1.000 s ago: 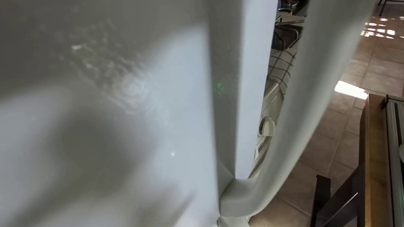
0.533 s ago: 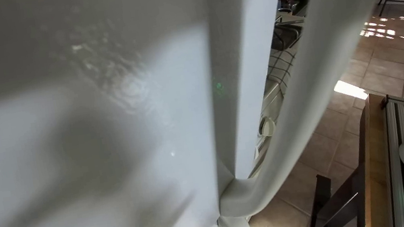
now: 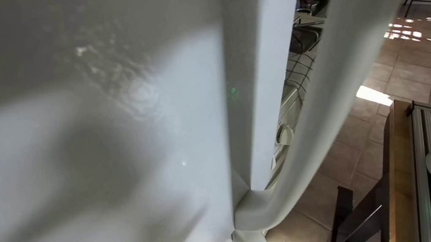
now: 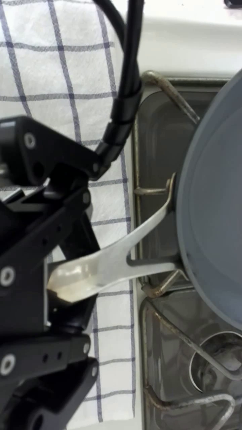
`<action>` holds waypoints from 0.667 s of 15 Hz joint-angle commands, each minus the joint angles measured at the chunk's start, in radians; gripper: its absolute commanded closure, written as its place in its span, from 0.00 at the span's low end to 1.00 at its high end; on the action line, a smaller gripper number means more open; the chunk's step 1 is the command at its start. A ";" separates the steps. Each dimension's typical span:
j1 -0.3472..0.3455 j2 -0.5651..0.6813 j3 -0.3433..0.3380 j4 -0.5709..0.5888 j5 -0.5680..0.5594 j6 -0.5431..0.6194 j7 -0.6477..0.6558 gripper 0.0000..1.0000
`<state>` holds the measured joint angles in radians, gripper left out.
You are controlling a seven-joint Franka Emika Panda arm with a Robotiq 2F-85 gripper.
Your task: Move the pan to the left
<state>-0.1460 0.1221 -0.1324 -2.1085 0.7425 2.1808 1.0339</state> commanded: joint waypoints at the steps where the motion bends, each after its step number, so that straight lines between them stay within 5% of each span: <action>1: 0.008 -0.050 0.000 -0.051 0.060 0.043 0.007 1.00; 10: 0.034 -0.051 0.015 -0.078 0.045 0.122 0.018 1.00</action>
<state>-0.1280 0.1178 -0.1261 -2.1519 0.7595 2.2705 1.0340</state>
